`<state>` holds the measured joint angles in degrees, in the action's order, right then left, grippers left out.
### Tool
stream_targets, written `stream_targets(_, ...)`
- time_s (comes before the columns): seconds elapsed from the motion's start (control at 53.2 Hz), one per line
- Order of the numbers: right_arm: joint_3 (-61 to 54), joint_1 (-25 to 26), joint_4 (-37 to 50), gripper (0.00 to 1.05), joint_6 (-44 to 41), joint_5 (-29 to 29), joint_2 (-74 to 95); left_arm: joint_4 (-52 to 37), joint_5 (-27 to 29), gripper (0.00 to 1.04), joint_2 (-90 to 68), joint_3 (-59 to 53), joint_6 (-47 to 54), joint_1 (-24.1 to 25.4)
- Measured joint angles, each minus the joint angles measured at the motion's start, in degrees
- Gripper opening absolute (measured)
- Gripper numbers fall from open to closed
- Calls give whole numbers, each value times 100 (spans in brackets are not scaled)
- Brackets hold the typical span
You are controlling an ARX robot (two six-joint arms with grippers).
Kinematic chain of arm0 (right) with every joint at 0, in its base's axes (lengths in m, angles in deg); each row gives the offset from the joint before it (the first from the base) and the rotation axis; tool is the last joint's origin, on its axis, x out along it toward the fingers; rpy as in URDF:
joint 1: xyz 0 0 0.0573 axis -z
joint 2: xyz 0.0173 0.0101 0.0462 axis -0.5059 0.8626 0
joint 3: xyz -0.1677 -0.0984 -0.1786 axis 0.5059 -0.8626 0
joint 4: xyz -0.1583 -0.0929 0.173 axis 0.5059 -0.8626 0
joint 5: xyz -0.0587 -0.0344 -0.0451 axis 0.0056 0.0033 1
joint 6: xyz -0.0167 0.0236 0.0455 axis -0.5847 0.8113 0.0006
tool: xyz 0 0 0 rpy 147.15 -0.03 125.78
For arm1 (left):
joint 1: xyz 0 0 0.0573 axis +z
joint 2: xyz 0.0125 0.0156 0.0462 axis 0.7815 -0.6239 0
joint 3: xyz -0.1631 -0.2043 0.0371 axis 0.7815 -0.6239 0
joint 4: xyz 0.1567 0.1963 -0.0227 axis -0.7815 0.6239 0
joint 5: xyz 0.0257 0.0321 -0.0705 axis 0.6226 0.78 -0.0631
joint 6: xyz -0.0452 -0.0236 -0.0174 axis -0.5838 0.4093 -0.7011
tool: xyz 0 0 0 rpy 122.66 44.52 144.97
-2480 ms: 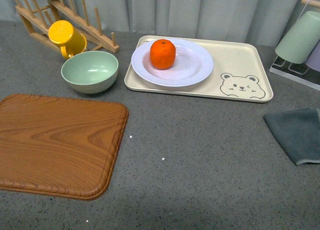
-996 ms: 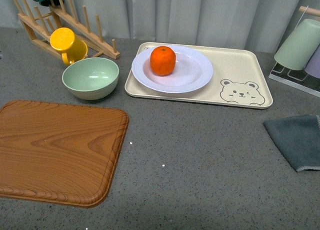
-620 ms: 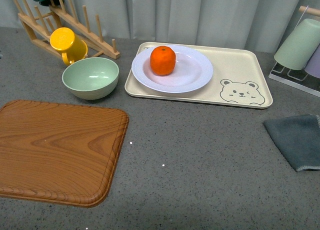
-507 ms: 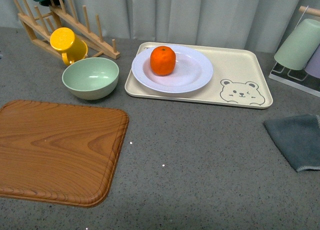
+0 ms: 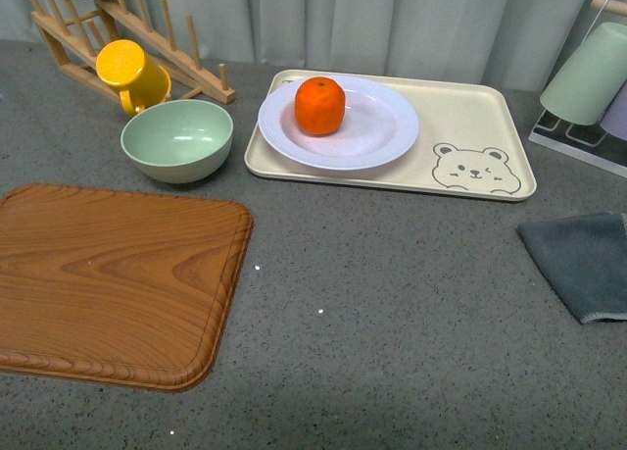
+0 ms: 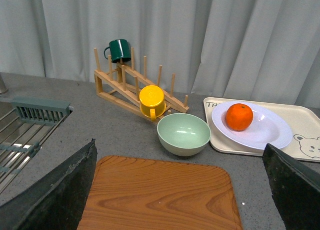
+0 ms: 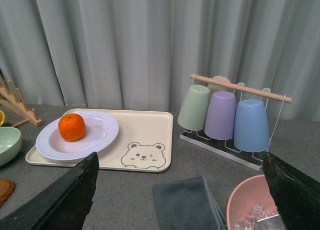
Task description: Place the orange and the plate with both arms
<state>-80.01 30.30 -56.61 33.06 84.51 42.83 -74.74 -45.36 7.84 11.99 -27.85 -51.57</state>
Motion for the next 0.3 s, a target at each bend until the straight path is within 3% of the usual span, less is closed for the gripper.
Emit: stream_targets(0.301,0,0,0,96,0,0,0,0,0,98,0,0,0,0)
